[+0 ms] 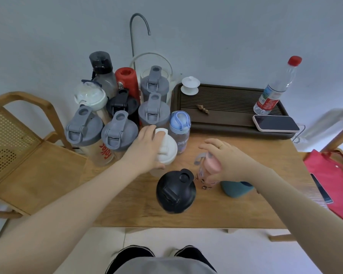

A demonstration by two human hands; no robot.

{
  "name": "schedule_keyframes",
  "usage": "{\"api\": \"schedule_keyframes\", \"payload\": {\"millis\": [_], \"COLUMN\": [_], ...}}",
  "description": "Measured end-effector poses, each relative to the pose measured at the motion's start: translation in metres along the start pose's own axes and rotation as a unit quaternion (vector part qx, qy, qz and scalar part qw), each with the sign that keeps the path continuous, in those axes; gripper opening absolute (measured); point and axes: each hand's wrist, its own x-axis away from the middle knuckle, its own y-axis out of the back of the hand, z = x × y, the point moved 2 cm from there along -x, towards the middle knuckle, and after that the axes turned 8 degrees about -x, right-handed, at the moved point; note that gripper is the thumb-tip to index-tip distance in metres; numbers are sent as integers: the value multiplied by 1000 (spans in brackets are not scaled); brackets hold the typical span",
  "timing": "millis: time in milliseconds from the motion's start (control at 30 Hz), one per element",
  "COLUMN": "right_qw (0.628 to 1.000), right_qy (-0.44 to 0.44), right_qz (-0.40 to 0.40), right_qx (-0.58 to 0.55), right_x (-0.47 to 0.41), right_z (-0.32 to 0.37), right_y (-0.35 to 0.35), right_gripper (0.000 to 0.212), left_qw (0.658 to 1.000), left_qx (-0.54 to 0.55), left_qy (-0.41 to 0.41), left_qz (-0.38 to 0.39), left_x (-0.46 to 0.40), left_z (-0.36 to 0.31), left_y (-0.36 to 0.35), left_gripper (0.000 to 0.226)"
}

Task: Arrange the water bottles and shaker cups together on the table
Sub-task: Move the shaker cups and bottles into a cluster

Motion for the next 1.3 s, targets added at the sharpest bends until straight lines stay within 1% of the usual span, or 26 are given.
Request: {"api": "schedule_keyframes", "payload": {"millis": [67,133,200,233,300,333,367,433,467,533,633,700,767,833,900,967,1033,1100,1167,1200,1233,1300], "right_qw": [999,998,994,991,985,981,978,974,972,970,968,969,975,978,975,970,975,987,992,990,988,984], "right_qy": [-7,-26,-47,-58,-81,-90,-97,-103,-105,-110,-114,-104,-82,-66,-64,-55,-48,-63,-94,-114,-134,-157], "right_qz": [-12,-45,-88,-112,-154,-168,-179,-195,-201,-206,-207,-194,-163,-139,-138,-157,-144,-64,20,41,46,31], "right_qx": [44,41,38,32,-4,-25,-43,-59,-61,-64,-86,-111,-127,-140,-163,-179,-165,-130,-84,-68,-68,-83], "right_x": [2,1,-5,-10,-22,-29,-38,-53,-60,-74,-89,-95,-98,-95,-83,-64,-39,-10,16,27,35,44], "right_z": [-6,-10,-13,-16,-21,-24,-25,-26,-25,-25,-27,-30,-33,-37,-44,-53,-64,-75,-83,-86,-88,-89], "right_y": [-3,-4,-1,2,6,8,10,14,16,20,24,25,25,26,30,36,41,37,24,17,12,6], "right_gripper": [92,85,78,75,71,71,72,73,73,74,81,84,89,99,104,97,82,69,68,72,77,87], "left_qw": [1000,999,995,991,980,975,970,960,959,962,966,970,975,980,984,986,990,992,992,992,992,993], "left_qx": [-30,2,54,79,99,69,19,-60,-74,-77,-82,-86,-85,-76,-71,-73,-67,-66,-78,-86,-95,-104], "left_qy": [-3,-14,-69,-104,-164,-191,-216,-237,-232,-224,-221,-206,-187,-167,-149,-134,-118,-106,-97,-88,-79,-61], "left_qz": [-3,-28,-55,-42,44,86,110,138,147,140,104,92,83,76,70,62,49,26,10,9,9,3], "left_x": [6,13,20,24,32,35,38,39,38,36,34,32,27,20,11,2,-7,-16,-24,-26,-29,-34], "left_z": [-2,-6,-13,-18,-29,-34,-38,-43,-45,-47,-53,-58,-63,-67,-73,-77,-80,-81,-85,-86,-87,-89], "left_y": [7,16,25,29,32,30,26,15,11,3,-6,-10,-13,-13,-12,-11,-11,-12,-13,-13,-14,-13], "left_gripper": [85,74,68,71,86,96,102,107,107,104,95,94,94,95,95,96,97,97,97,97,98,98]}}
